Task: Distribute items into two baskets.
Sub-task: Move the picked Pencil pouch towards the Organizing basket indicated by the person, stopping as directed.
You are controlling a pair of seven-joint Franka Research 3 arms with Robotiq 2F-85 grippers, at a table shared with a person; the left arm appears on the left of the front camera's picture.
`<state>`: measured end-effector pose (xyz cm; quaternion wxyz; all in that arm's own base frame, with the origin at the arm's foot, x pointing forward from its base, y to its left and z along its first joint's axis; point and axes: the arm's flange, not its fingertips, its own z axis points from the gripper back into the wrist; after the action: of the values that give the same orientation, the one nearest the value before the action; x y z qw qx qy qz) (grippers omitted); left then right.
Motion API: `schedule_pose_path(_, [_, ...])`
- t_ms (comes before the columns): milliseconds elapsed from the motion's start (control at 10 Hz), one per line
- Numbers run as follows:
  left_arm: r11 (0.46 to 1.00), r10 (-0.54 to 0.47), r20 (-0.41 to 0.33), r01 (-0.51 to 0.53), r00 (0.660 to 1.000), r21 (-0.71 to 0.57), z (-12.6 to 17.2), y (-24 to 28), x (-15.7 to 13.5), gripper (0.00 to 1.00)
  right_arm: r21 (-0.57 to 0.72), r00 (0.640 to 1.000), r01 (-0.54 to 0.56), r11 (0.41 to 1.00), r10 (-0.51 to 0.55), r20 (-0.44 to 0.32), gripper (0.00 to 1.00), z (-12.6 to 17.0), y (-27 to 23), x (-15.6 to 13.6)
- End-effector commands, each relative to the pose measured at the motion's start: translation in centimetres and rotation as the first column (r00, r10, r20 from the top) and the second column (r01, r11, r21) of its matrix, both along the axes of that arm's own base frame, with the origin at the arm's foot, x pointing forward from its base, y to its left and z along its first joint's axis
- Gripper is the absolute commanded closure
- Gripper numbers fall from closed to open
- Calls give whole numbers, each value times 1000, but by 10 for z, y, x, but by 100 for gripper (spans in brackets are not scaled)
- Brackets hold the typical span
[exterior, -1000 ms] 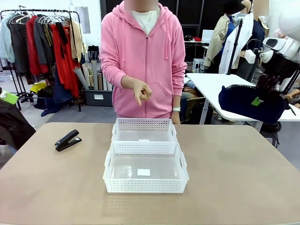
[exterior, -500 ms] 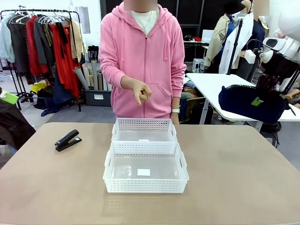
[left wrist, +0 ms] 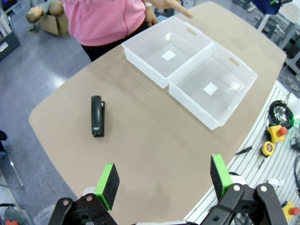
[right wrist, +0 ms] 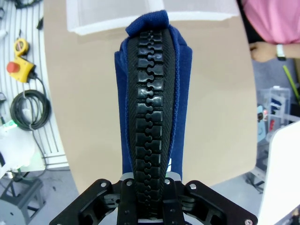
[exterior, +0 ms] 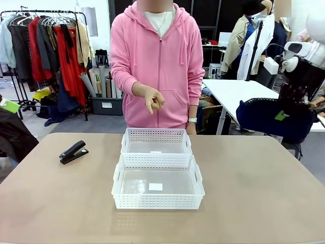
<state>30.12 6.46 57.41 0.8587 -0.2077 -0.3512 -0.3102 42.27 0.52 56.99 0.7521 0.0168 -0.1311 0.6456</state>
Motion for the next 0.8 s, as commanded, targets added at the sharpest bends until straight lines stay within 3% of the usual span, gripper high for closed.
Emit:
schedule_pose_path(0, [1000, -8, 7, 9, 1000, -13, 0, -1, 1, 0, -28, 1000, 1, 1000, 0, 20, 100, -7, 12, -21])
schedule_pose_path(700, [1000, -8, 7, 9, 1000, -13, 0, -1, 1, 0, -24, 1000, 13, 1000, -13, 2, 100, -31, 62, -55])
